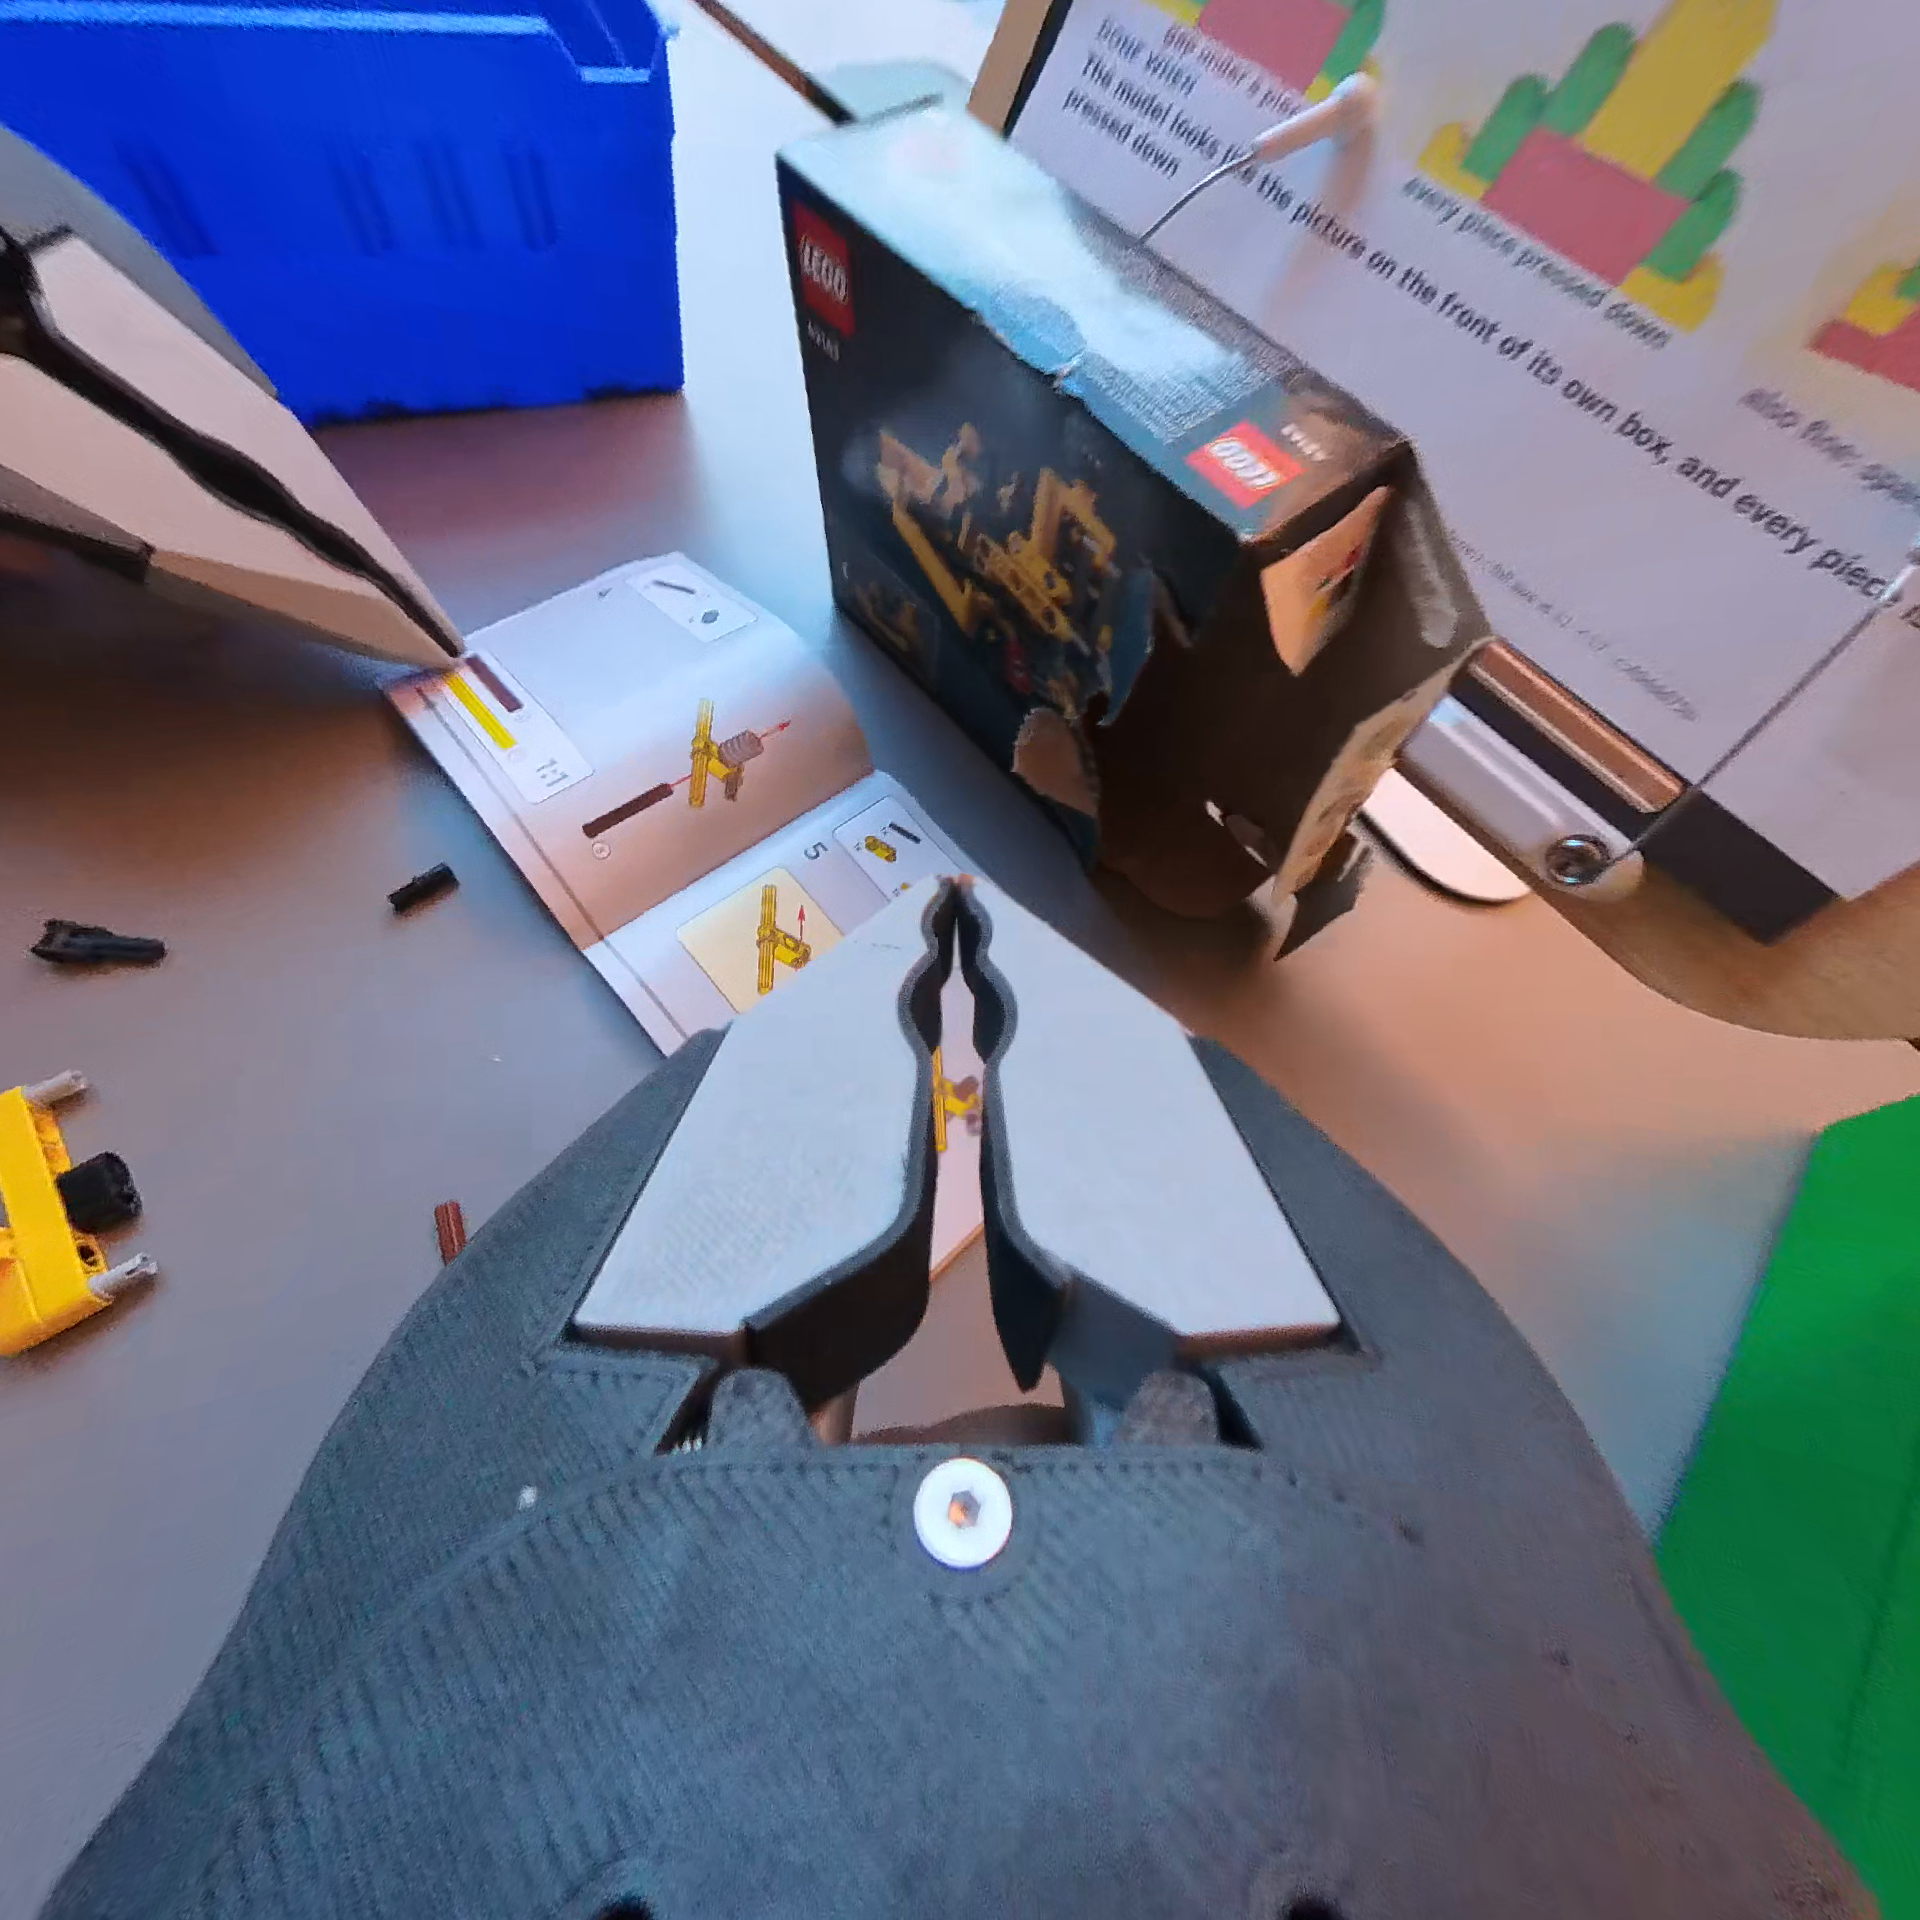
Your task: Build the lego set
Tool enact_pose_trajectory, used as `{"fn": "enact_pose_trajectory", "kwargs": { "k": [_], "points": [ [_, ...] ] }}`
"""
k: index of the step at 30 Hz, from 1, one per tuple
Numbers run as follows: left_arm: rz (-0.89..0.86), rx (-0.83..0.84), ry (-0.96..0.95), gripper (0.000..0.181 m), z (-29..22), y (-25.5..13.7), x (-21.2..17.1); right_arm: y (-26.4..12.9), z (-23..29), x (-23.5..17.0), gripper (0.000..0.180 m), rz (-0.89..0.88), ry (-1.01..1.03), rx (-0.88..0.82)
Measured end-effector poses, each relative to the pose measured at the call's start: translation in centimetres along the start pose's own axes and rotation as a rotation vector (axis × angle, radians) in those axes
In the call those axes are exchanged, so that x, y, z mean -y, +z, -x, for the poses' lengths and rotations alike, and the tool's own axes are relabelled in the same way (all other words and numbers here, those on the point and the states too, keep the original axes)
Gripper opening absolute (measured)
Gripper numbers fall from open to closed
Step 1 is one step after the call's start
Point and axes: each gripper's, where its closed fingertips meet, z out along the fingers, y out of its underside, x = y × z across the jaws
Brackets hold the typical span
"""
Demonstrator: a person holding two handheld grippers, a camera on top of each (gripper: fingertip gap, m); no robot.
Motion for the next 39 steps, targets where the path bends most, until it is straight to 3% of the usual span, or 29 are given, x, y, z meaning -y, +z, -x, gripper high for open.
{"fn": "enact_pose_trajectory", "kwargs": {
  "k": [9,14,39],
  "points": [
    [-0.024,-0.007,-0.004,0.0,-0.1,-0.4,0.5,-0.4,0.4,-0.8,0.0,-0.059,0.046,0.087],
    [-0.03,-0.008,-0.007,0.0,-0.1,-0.5,0.6,-0.2,-0.1,-0.2,0.001,-0.173,0.045,0.05],
    [0.013,-0.012,-0.015,0.0,0.2,0.2,-0.3,1.8,1.3,-1.8,0.006,-0.084,-0.05,0.094]
  ]
}}
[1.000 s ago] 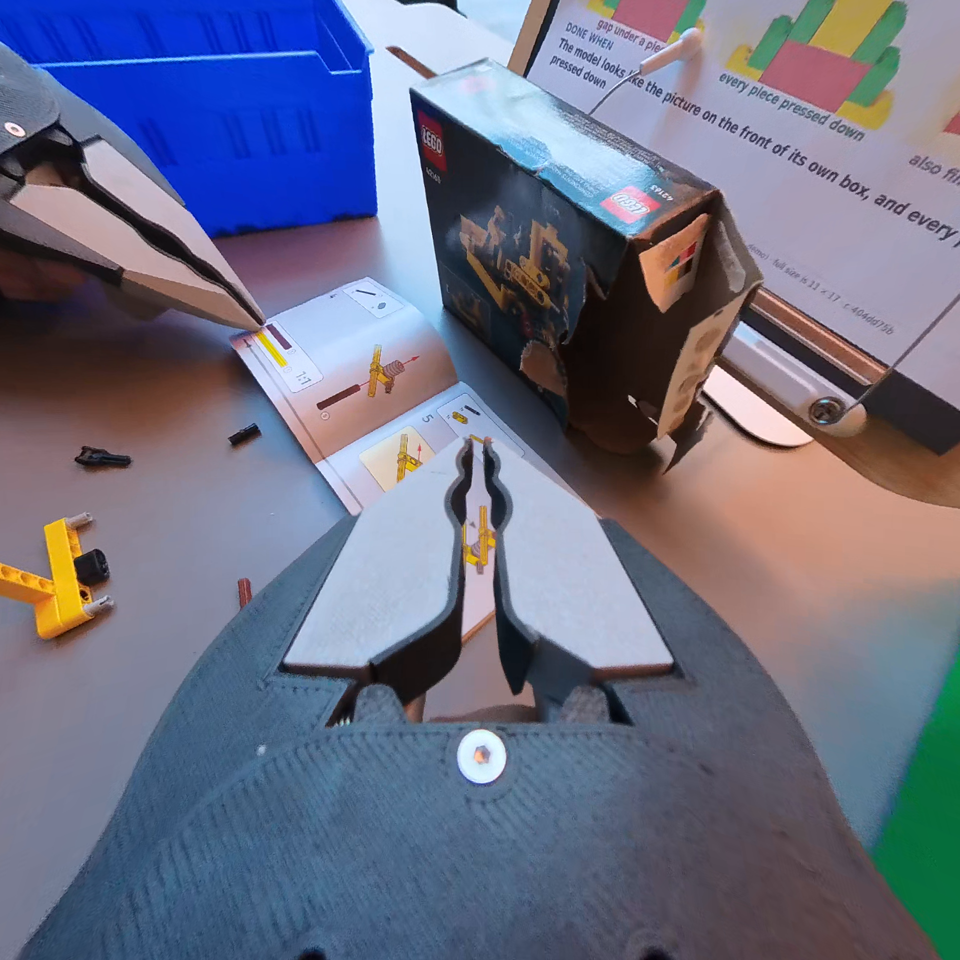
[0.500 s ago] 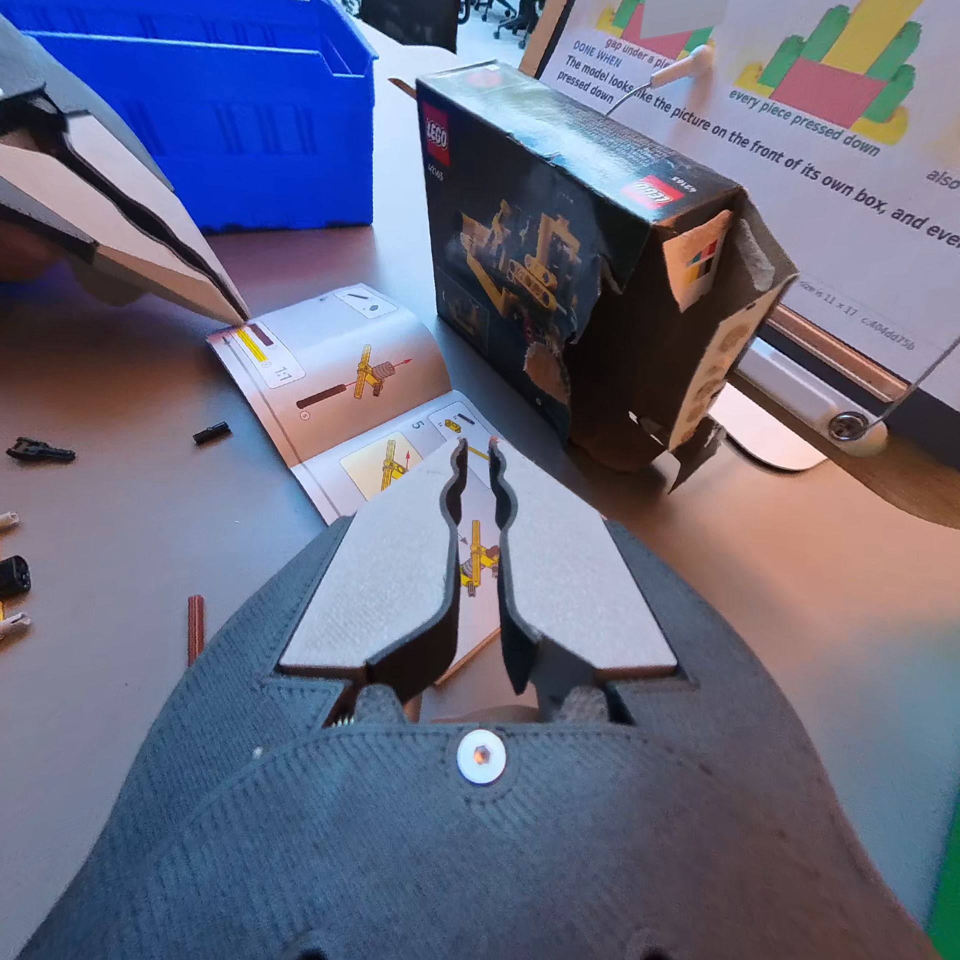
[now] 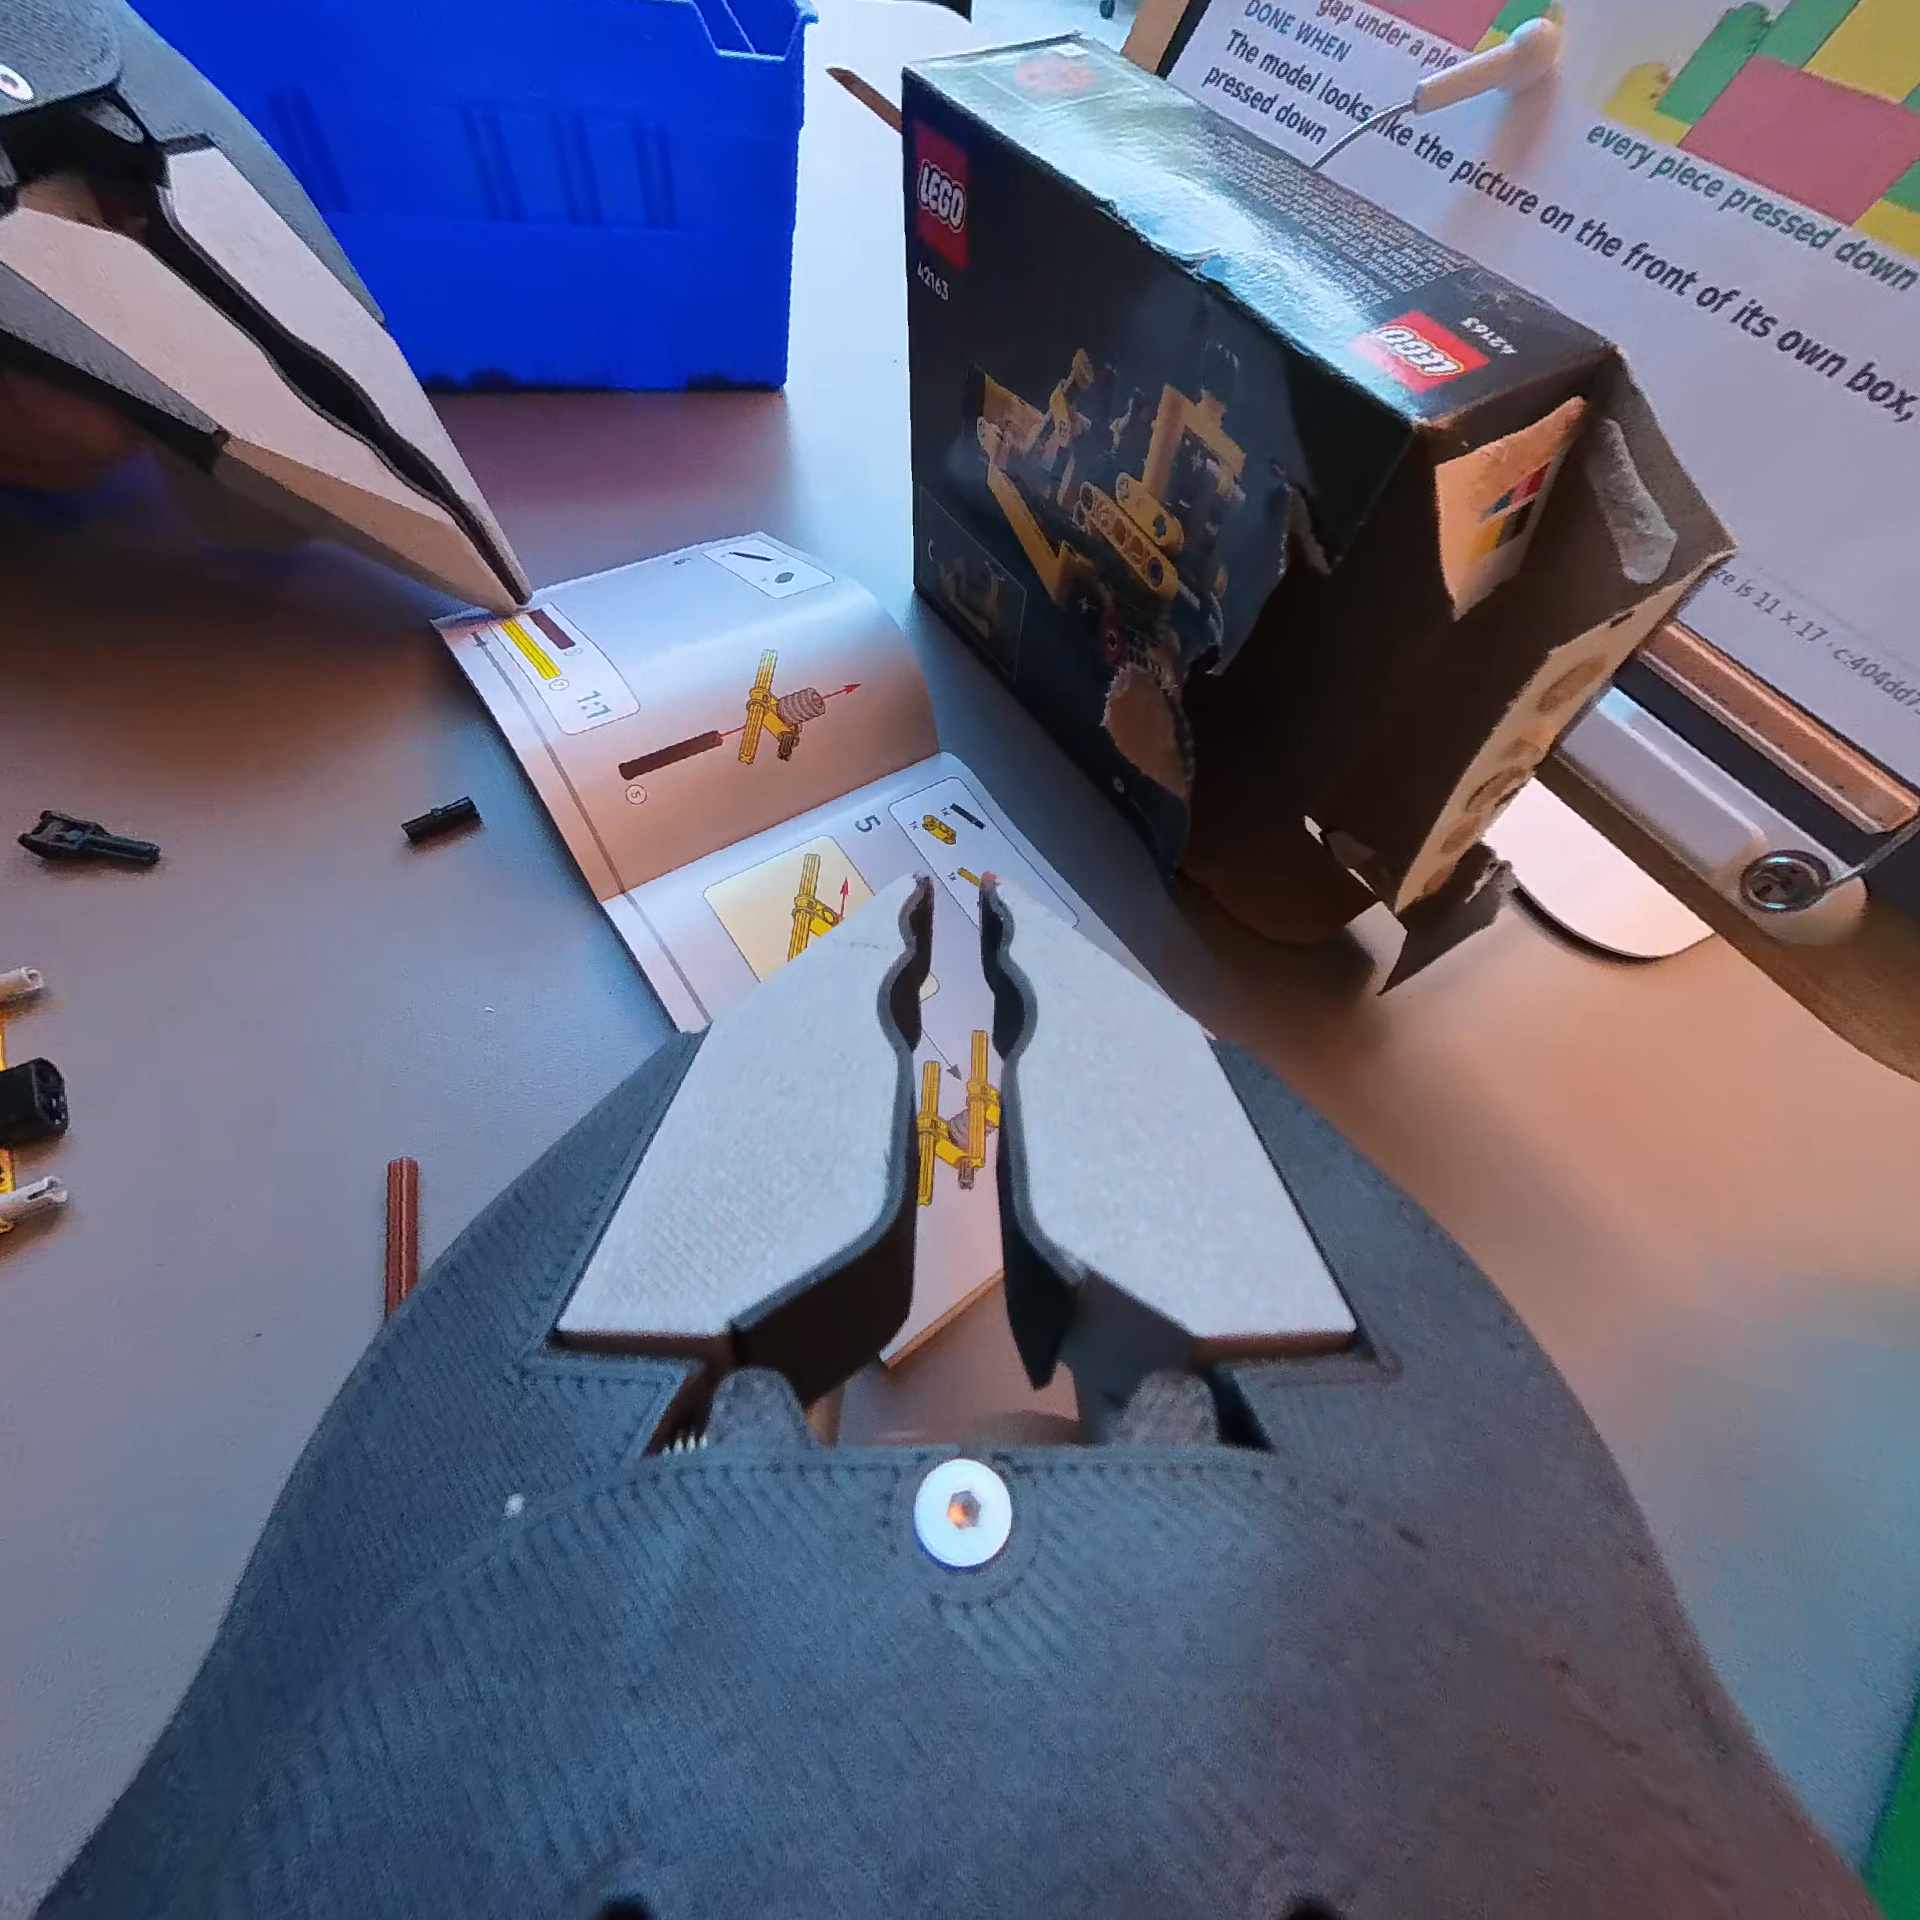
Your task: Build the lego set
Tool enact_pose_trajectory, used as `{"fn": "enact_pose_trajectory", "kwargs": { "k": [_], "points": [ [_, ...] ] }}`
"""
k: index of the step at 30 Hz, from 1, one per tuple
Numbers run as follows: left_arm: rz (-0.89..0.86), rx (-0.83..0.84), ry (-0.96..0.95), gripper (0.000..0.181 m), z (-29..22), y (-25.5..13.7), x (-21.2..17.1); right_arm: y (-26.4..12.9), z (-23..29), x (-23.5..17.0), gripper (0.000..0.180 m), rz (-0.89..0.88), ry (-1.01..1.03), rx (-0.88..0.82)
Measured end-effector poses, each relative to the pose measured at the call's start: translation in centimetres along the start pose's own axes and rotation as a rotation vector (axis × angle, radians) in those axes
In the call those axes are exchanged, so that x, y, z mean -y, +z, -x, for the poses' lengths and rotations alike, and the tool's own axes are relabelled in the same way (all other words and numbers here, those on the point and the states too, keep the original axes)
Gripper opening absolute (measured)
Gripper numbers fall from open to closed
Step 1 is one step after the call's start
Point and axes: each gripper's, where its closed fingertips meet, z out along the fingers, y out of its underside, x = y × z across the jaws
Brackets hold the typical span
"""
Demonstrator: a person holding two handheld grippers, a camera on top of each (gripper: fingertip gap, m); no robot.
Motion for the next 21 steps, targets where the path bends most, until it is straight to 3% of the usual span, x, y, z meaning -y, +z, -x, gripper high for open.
{"fn": "enact_pose_trajectory", "kwargs": {
  "k": [21],
  "points": [
    [-0.041,0.002,-0.008,0.0,0.06,-0.67,0.85,0.13,0.09,-0.18,0.006,0.013,0.011,0.014]
  ]
}}
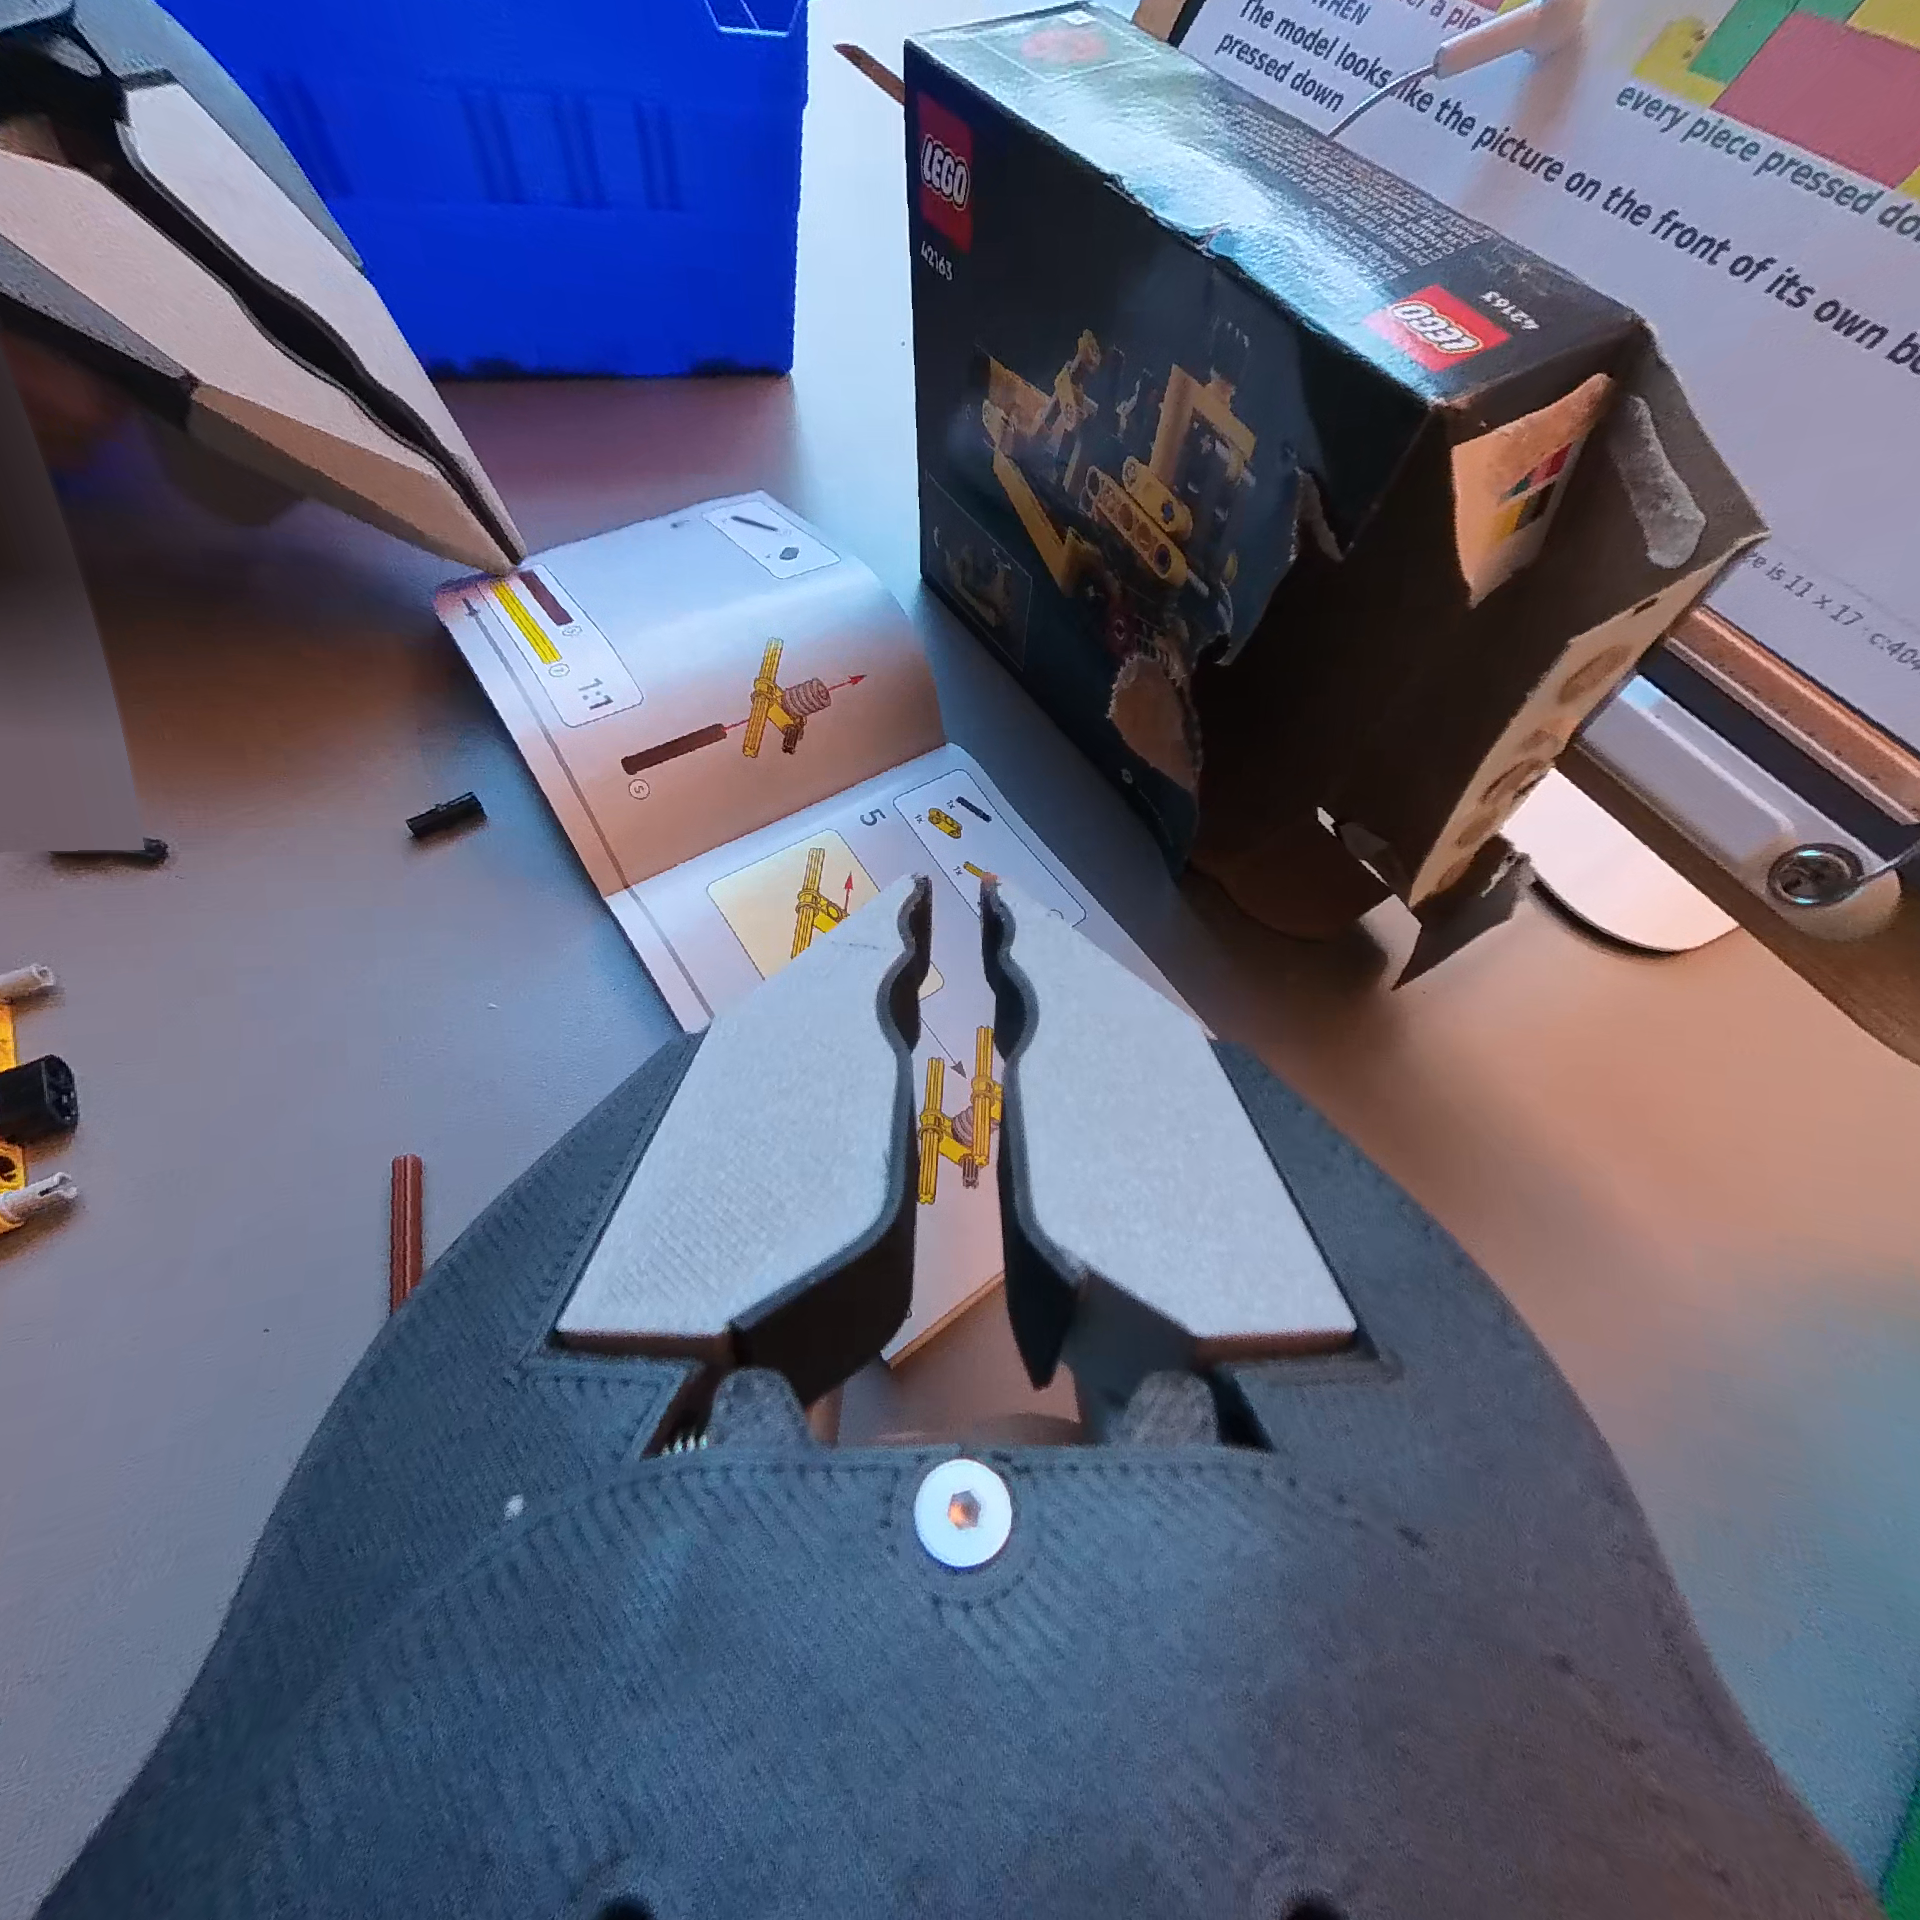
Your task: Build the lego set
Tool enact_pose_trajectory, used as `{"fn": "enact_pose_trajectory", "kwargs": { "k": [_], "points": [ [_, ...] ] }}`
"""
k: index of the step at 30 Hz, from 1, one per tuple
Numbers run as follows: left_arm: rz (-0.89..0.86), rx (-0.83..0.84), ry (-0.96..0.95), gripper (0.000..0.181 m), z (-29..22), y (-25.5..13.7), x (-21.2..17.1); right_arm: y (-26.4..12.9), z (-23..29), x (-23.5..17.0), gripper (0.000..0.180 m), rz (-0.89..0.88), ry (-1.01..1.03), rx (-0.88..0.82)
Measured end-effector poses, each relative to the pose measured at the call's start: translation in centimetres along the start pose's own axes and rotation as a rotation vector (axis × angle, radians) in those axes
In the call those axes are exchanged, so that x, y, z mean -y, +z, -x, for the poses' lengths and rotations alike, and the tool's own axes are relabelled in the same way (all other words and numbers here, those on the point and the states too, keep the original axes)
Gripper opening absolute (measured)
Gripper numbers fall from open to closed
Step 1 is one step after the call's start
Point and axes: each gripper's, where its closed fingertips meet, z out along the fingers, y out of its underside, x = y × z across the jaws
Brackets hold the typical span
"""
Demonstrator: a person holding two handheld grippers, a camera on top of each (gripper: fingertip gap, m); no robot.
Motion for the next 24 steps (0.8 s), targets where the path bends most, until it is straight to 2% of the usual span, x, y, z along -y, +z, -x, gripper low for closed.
{"fn": "enact_pose_trajectory", "kwargs": {
  "k": [24],
  "points": [
    [-0.004,-0.008,0.004,0.0,-0.28,-0.03,0.08,0.03,0.15,-0.05,0.006,0.004,-0.015,0.001]
  ]
}}
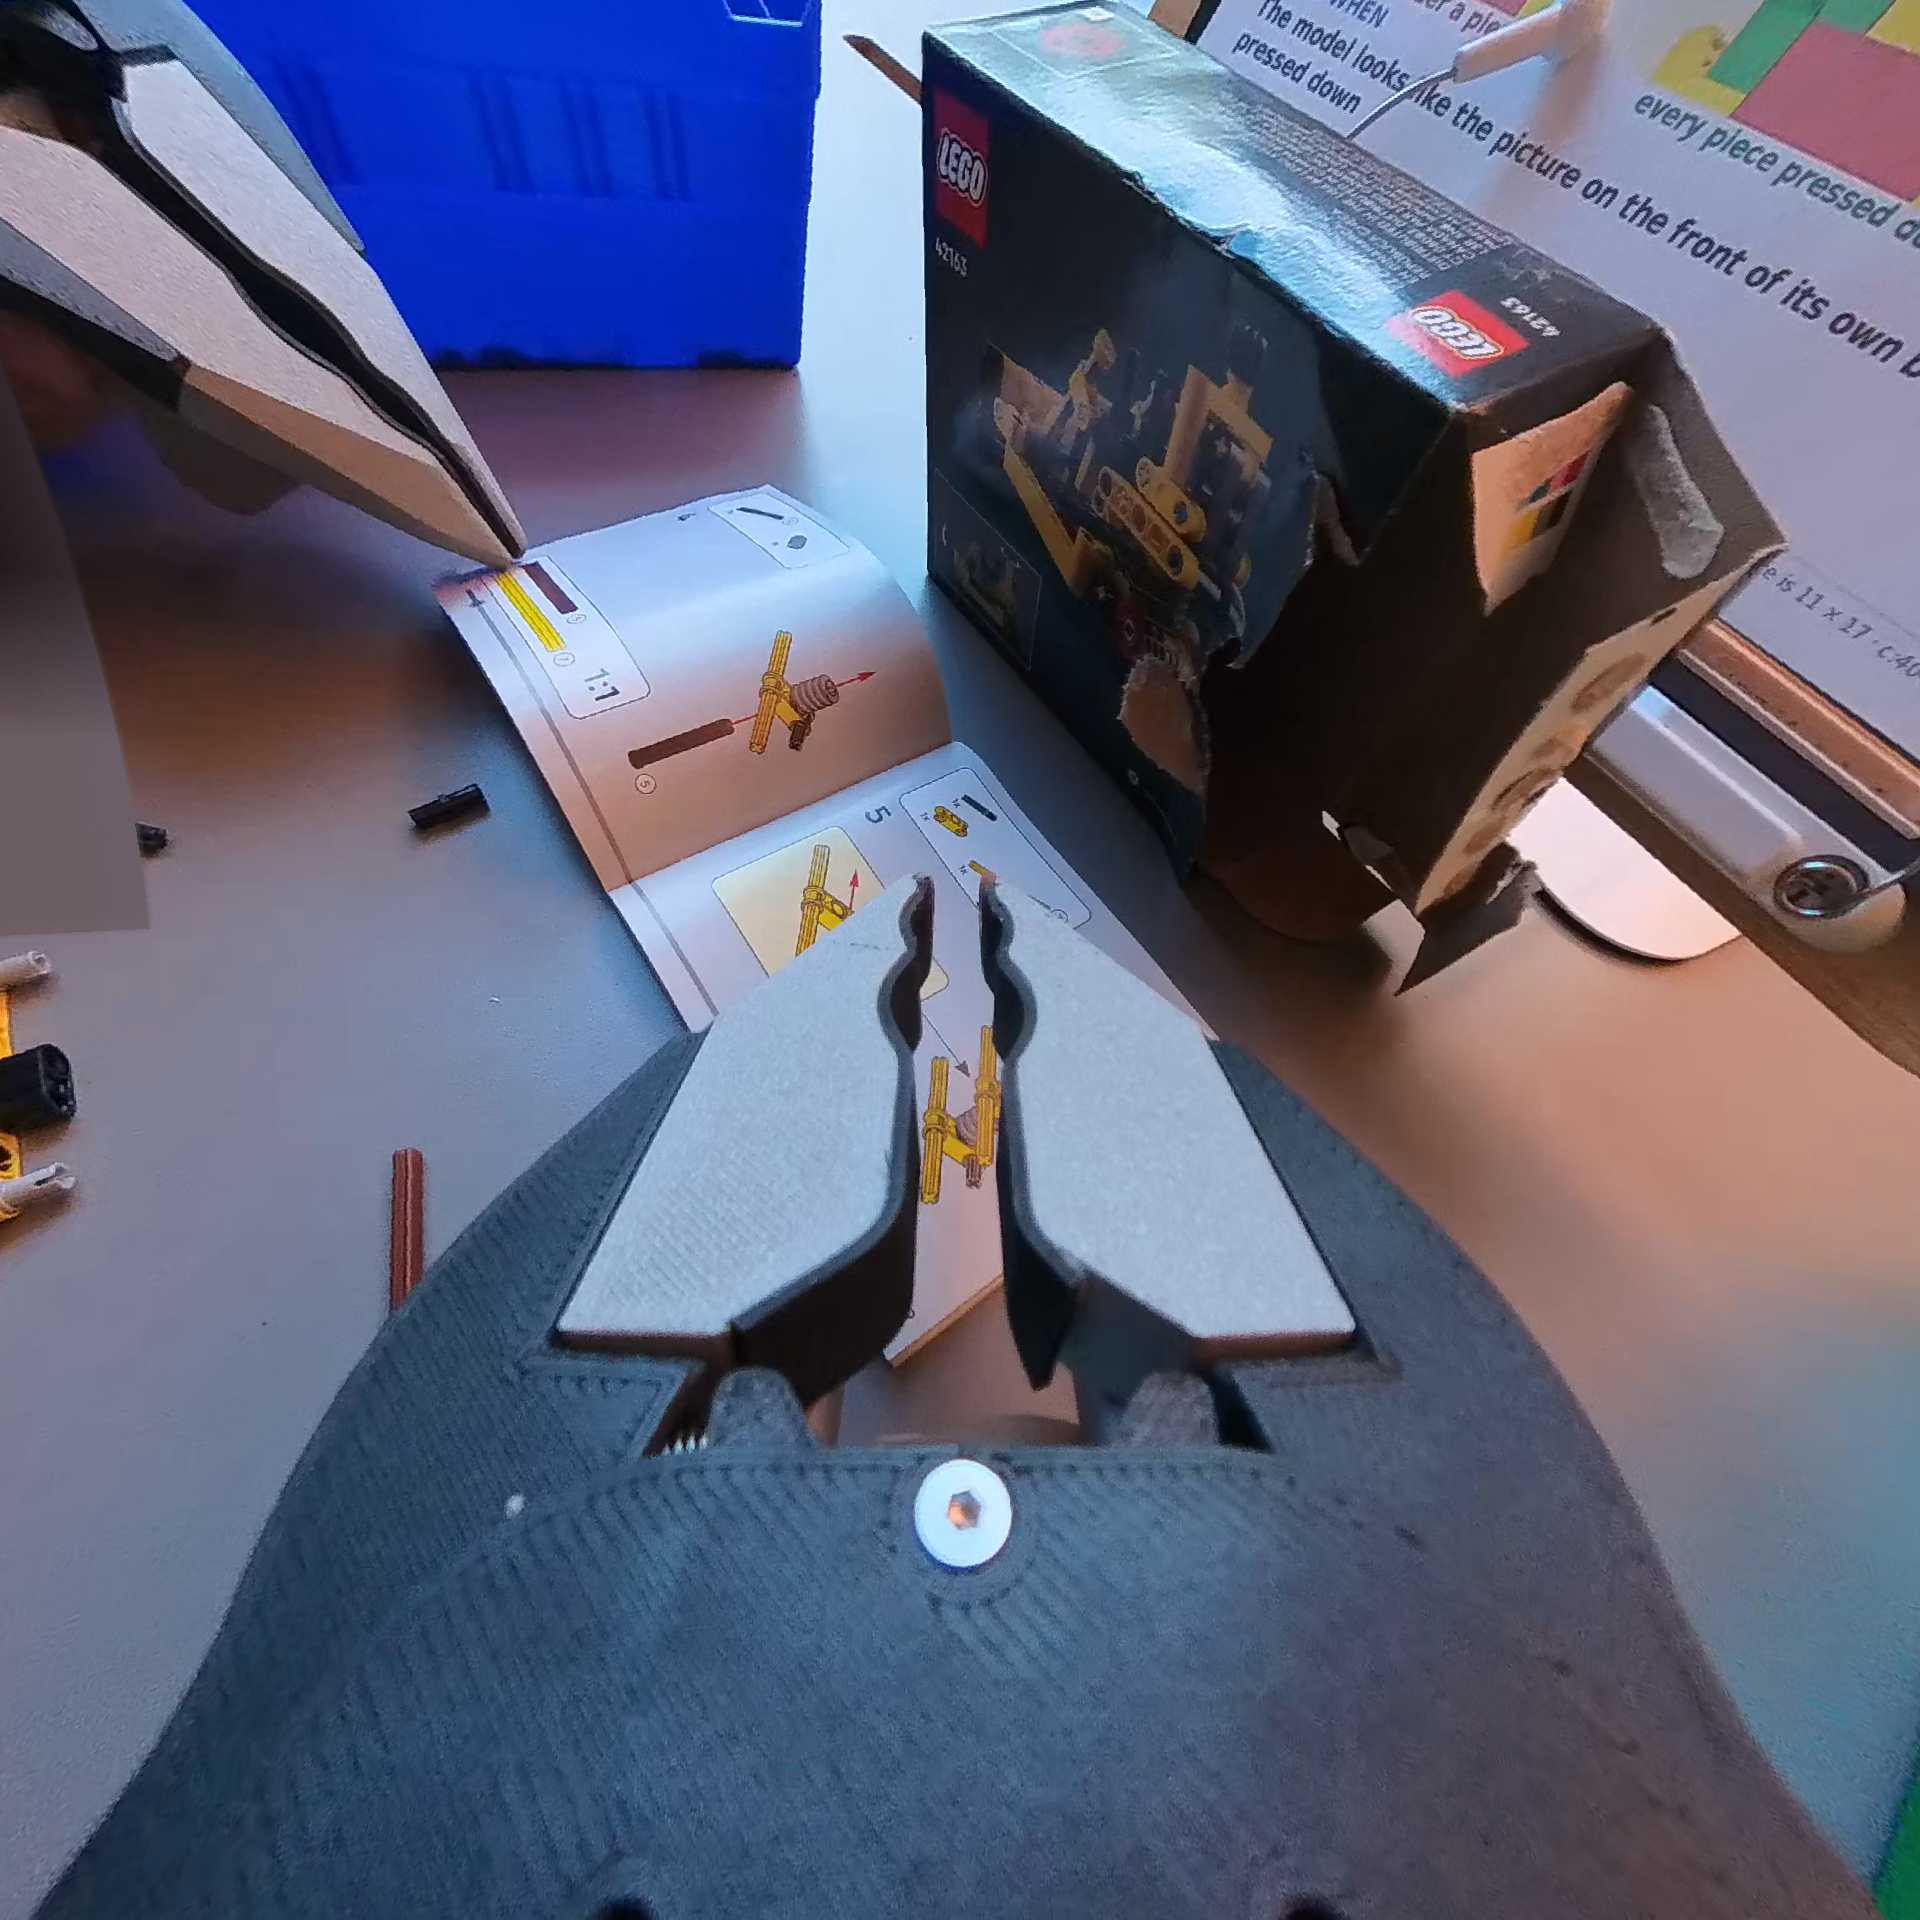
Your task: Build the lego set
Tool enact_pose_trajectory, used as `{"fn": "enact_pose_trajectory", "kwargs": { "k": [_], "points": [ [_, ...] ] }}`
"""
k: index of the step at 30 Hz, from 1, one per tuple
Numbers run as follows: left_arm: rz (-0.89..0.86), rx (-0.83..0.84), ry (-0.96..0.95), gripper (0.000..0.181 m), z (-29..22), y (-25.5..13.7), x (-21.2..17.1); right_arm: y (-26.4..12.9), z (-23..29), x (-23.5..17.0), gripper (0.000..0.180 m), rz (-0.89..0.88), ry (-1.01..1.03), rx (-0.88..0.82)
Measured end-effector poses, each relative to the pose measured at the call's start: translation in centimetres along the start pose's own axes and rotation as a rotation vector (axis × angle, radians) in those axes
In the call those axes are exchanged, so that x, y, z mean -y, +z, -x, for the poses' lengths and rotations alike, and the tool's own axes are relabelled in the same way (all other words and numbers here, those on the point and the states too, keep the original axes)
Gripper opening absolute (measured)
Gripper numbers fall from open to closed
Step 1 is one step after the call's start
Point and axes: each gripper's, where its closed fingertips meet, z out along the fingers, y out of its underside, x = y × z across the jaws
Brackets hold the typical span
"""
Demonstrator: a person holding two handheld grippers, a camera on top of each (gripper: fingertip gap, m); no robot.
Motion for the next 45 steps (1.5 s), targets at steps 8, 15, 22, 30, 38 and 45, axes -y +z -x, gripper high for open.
{"fn": "enact_pose_trajectory", "kwargs": {
  "k": [8,15,22,30,38,45],
  "points": [
    [-0.002,0.0,0.003,0.0,-0.1,0.0,0.0,0.0,0.1,0.1,0.006,-0.005,-0.007,0.0],
    [0.003,0.0,0.004,0.0,-0.1,0.0,-0.1,-0.1,0.1,0.1,0.006,-0.007,-0.016,-0.004],
    [0.006,-0.004,0.007,0.0,-0.2,0.1,-0.1,-0.5,2.3,0.4,0.008,-0.036,-0.082,0.12],
    [-0.001,-0.005,0.01,0.0,-0.3,-0.1,0.1,-4.5,9.0,-3.6,0.016,0.189,-0.294,0.475],
    [-0.005,0.001,0.013,0.0,-0.3,-0.2,0.2,-4.4,10.4,-5.4,0.007,0.261,-0.369,0.513],
    [0.0,-0.003,0.015,0.0,-0.4,-0.1,0.0,-4.4,10.5,-5.4,0.004,0.24,-0.356,0.529]
  ]
}}
